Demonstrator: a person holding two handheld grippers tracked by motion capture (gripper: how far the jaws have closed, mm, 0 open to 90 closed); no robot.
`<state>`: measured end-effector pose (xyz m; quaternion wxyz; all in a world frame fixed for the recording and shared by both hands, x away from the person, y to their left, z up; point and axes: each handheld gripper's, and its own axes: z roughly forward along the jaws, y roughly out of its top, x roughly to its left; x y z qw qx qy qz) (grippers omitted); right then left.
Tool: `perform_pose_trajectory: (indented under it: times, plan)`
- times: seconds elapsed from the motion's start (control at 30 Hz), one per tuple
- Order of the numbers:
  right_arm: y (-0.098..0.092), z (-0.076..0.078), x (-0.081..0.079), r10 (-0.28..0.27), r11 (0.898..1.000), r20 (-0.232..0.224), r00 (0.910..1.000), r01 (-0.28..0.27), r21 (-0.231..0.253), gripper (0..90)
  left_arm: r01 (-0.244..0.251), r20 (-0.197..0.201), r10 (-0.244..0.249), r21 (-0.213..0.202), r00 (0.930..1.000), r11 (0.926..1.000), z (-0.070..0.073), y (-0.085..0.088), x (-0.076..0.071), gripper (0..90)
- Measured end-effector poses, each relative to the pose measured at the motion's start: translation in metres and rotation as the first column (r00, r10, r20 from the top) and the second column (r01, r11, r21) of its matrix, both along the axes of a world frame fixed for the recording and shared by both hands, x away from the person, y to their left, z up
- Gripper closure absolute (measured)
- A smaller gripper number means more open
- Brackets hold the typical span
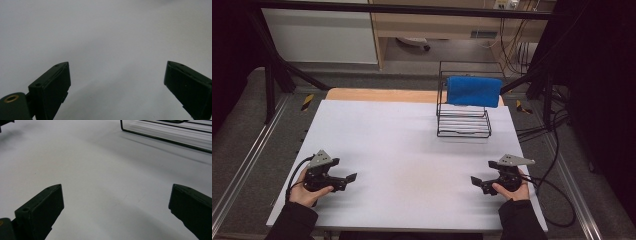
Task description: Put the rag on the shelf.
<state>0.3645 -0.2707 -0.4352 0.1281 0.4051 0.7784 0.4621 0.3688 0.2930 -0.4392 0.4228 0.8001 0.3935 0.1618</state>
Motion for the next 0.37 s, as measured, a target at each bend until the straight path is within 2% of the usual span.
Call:
perform_pose_trajectory:
  times: [0.37]
  plan:
    - [-0.0072, -0.0061, -0.0011, -0.015, 1.000, -0.006, 0.9999, 0.015, -0.014, 0.6, 0.008, 0.011, -0.008, 0.024, 0.9999, 0.9997, -0.0063, -0.0023, -0.0060, 6.9]
